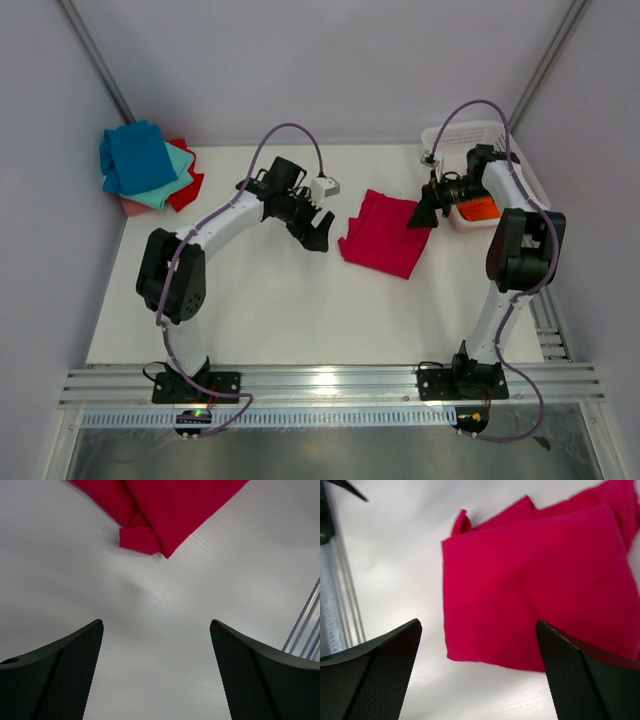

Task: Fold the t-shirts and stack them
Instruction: Fold the tshirt

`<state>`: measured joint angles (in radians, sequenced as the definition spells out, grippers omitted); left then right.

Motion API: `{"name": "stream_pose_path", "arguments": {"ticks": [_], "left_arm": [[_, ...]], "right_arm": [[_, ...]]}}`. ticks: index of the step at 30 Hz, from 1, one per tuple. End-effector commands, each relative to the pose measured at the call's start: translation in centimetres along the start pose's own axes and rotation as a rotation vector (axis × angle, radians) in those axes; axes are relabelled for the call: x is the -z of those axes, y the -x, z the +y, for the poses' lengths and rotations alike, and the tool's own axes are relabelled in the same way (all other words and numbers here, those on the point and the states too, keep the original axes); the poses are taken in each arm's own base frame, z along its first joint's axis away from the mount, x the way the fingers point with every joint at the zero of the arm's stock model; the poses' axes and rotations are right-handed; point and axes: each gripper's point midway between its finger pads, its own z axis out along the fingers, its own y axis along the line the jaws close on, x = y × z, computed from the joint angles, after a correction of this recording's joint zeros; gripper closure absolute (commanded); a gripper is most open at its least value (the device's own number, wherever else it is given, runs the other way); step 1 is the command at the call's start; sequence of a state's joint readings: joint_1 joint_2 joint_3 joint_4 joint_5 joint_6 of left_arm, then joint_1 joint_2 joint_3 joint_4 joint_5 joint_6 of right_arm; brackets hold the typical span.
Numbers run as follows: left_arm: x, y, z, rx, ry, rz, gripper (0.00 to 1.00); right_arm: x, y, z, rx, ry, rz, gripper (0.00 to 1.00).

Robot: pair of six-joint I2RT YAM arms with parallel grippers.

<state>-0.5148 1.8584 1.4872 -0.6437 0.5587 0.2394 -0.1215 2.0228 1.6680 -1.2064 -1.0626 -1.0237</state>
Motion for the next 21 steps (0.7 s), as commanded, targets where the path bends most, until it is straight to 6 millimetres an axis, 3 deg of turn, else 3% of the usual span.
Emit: {"name": "stream_pose_path", "arguments": {"ticks": [1, 2, 3, 5, 8, 13, 14, 15, 19, 21], "left_arm": [[-0.3, 1.2, -1.2, 0.003, -0.075, -0.043, 0.11], [-0.2, 1.8, -1.2, 0.003, -0.078, -0.056, 0.11], [-0.3, 2.0, -1.1, 0.008, -0.082, -0.062, 0.11], [-0.2, 3.3, -1.1, 0.017, -0.084, -0.091, 0.11], [-0.1, 5.5, -0.8, 0.045, -0.08, -0.147, 0.1], [0.5, 9.0, 0.2, 0.193, -0.147, -0.288, 0.08], [0.0, 9.7, 0.6, 0.272, -0.181, -0.315, 0.08], [0.0, 10.2, 0.6, 0.307, -0.225, -0.325, 0.07], [-2.2, 9.6, 3.2, 0.464, -0.248, -0.291, 0.07], [-3.6, 8.2, 4.4, 0.479, -0.214, -0.257, 0.06]], "right_arm": [[3.9, 4.1, -0.9, 0.079, -0.349, -0.015, 0.01], [5.3, 5.1, -2.5, 0.13, -0.48, -0.016, 0.01], [5.5, 4.8, -2.5, 0.124, -0.528, -0.009, 0.01], [7.6, 6.4, -2.0, 0.144, -0.653, -0.043, 0.01], [8.9, 7.1, -0.7, 0.121, -0.718, -0.079, 0.01], [10.0, 5.4, 1.0, 0.122, -0.809, -0.049, 0.01], [10.8, 5.9, 1.9, 0.16, -0.839, -0.059, 0.01], [10.9, 4.9, 2.0, 0.153, -0.863, -0.041, 0.0], [12.0, 4.3, 3.8, 0.173, -0.917, -0.057, 0.01], [12.2, 3.8, 4.9, 0.181, -0.923, -0.061, 0.0]]}}
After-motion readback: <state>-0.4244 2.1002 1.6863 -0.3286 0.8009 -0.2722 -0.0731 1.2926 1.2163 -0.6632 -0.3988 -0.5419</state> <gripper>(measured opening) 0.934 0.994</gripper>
